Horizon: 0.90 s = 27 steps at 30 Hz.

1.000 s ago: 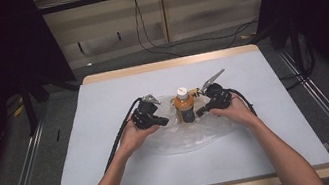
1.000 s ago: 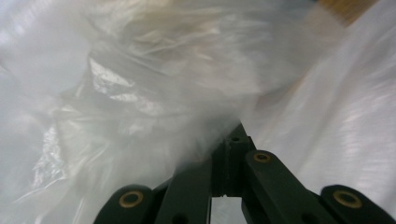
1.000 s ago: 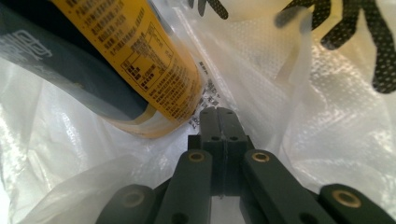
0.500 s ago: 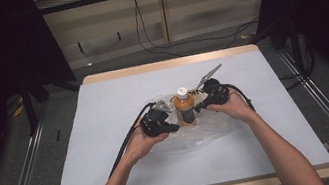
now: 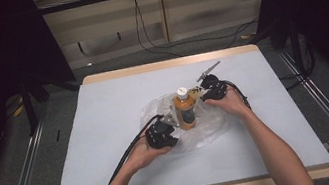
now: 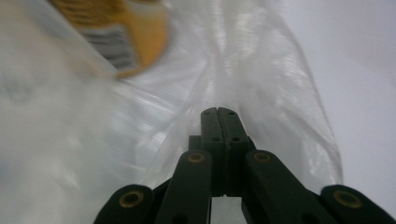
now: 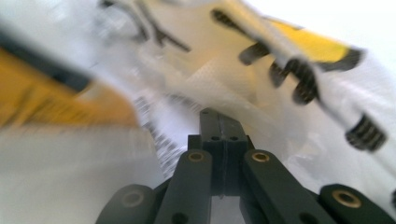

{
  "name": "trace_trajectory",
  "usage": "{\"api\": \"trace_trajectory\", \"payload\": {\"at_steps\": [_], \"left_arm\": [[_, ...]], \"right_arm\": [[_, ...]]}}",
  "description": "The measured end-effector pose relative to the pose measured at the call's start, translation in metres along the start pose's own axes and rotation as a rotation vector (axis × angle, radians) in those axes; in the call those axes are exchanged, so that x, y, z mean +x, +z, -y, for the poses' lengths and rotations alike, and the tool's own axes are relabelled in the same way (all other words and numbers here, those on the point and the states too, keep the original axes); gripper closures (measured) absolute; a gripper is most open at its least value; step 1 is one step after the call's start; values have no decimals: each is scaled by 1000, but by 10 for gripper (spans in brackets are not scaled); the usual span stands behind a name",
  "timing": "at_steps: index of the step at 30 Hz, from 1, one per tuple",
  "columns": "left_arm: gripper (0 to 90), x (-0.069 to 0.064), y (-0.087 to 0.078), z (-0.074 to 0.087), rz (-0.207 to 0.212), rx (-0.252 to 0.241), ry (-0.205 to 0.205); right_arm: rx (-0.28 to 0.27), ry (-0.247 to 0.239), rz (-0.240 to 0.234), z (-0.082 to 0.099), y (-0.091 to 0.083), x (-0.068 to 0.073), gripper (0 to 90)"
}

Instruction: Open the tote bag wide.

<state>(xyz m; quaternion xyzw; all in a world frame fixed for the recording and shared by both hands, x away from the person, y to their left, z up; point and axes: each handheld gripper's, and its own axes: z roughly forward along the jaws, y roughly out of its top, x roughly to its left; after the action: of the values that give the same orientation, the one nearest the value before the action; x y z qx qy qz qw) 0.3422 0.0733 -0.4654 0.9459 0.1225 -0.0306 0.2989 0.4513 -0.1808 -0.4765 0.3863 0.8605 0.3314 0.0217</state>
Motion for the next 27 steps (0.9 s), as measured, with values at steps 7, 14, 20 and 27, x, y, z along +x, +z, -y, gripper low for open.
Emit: {"api": "trace_trajectory", "payload": {"at_steps": [7,14,20,27], "left_arm": [[900,-25,-3,10,57,-5,45],[900,-44,-6,19,69,-12,90],[900,-53,-6,19,90,7,99],[900,-37,-10,17,78,-33,49]], "right_arm": [[-96,86,87,-3,5,-17,900],[-99,152,224,-10,5,-29,900],[-141,250,279,-8,6,-34,900],[-140,120,161,-3,2,-24,900]]}}
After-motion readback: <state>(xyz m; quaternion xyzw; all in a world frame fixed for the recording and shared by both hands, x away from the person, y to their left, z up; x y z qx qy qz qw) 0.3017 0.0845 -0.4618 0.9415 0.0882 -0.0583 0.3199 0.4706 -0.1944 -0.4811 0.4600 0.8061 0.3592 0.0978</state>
